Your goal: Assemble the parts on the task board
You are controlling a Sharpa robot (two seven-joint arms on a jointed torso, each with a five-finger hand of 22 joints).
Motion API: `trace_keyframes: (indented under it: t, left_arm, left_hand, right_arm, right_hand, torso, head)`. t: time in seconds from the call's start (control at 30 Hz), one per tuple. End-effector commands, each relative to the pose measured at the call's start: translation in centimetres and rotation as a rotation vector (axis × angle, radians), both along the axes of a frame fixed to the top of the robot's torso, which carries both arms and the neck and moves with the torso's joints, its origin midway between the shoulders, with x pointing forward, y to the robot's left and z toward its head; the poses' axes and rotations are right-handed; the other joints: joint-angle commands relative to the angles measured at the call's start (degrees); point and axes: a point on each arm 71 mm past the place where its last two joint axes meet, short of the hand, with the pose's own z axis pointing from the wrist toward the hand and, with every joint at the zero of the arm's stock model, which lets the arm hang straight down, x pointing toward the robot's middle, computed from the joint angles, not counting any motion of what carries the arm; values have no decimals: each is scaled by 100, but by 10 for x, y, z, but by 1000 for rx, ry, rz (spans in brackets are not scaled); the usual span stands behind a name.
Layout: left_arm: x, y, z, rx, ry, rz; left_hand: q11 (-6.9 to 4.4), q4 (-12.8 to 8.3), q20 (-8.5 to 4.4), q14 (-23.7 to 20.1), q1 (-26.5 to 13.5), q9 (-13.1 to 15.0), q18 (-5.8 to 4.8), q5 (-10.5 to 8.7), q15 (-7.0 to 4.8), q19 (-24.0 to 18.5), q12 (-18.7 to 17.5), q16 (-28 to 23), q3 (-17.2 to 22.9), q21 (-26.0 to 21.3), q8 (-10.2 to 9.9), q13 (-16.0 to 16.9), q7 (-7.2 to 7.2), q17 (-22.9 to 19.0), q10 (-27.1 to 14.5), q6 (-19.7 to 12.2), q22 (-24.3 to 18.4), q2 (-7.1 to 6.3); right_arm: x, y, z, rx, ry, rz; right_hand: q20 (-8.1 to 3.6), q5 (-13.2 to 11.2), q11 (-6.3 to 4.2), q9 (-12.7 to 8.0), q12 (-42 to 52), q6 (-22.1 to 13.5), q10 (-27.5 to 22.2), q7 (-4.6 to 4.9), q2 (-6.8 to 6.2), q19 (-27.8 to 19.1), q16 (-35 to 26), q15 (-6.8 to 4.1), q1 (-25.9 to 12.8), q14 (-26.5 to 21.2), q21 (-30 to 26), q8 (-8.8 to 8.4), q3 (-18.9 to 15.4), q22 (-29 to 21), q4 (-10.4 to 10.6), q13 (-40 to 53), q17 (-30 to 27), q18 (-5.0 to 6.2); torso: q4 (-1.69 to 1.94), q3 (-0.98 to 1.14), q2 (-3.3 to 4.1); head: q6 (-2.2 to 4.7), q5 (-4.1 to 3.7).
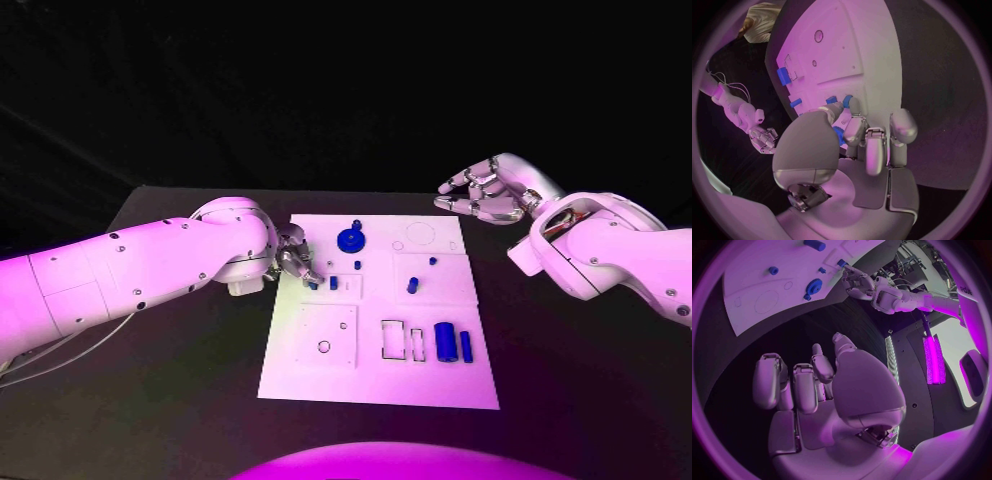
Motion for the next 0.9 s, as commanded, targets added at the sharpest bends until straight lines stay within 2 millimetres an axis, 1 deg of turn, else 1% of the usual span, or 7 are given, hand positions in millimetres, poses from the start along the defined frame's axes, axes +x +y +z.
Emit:
trace_keyframes:
  t: [0.03, 0.3, 0.4, 0.5, 0.63, 0.73, 0.9]
  left_arm:
    - [-1, -2, -1, -4, 12, -2]
    - [1, 1, -1, 2, 12, 11]
    - [1, 2, -1, 3, 11, 15]
    - [2, 3, -1, 2, 8, 19]
    - [1, 4, 0, -9, 1, 26]
    - [1, 4, 1, -22, -5, 31]
    - [-1, 5, 4, -67, -4, 50]
  left_hand:
    - [27, 3, -3, 574, -84, -7, -65, -7, -50, 51, 21, 26, -71, 13, -22, 5, 10, 1407, 12, 7, 7, 9]
    - [26, 33, -7, 575, -365, -5, -70, -12, -52, 68, 93, 27, -498, 19, -40, 110, 5, 1410, 56, 74, 26, 103]
    - [23, 34, -9, 575, -428, -5, -71, -12, -55, 75, 107, 27, -648, 23, -51, 133, 2, 1410, 65, 86, 35, 136]
    - [24, 42, -12, 575, -517, -4, -72, -15, -53, 79, 106, 28, -821, 23, -61, 140, 4, 1411, 66, 99, 39, 149]
    - [30, 48, -12, 576, -775, -6, -73, -26, -48, 83, 104, 28, -1173, 23, -80, 148, 9, 1412, 67, 120, 42, 131]
    - [26, 51, -15, 576, -938, -9, -71, -19, -52, 80, 102, 28, -1417, 18, -99, 154, 3, 1413, 67, 126, 35, 195]
    - [25, 53, -19, 576, -1088, -5, -69, -11, -54, 79, 88, 28, -1706, 14, -115, 149, 4, 1412, 59, 125, 30, 265]
  right_arm:
    - [-1, 1, 0, -4, -7, 12]
    - [-1, 1, 0, -4, -8, 12]
    - [-1, 1, 0, -4, -8, 11]
    - [-1, 0, 0, -4, -8, 11]
    - [0, 0, 0, -5, -8, 10]
    - [0, 0, 0, -5, -8, 11]
    - [0, 0, 0, -5, -9, 10]
  right_hand:
    - [-17, 37, -9, 1, -26, -19, 4, -8, 37, -9, -34, -28, 0, 324, -12, 32, -10, 368, 15, -5, 318, 98]
    - [-17, 41, -9, 1, -29, -22, 2, -7, 37, -17, -40, -27, -4, 323, -26, 32, -13, 359, 19, -7, 310, 101]
    - [-17, 41, -9, 1, -29, -22, 2, -7, 37, -17, -40, -27, -4, 323, -26, 32, -13, 359, 19, -7, 310, 101]
    - [-17, 41, -9, 1, -29, -22, 2, -7, 37, -17, -40, -27, -4, 323, -26, 32, -13, 359, 19, -7, 310, 101]
    - [-17, 41, -9, 1, -29, -22, 2, -7, 37, -17, -40, -27, -4, 323, -26, 32, -13, 359, 19, -7, 310, 101]
    - [-17, 41, -9, 1, -29, -22, 2, -7, 37, -17, -40, -27, -4, 323, -26, 32, -13, 359, 19, -7, 310, 101]
    - [-17, 44, -8, 0, -29, -25, 1, -7, 36, -17, -41, -27, -11, 322, -29, 32, -19, 359, 23, -8, 310, 101]
  torso:
    - [1, -1, -1]
    - [-1, 3, -1]
    - [-2, 0, -1]
    - [-1, -1, 1]
    - [-2, -1, 1]
    - [-3, -5, 2]
    - [-2, -2, 0]
  head:
    - [3, -3]
    - [6, -3]
    - [4, -8]
    - [7, -9]
    - [12, -12]
    - [13, -21]
    - [15, -24]
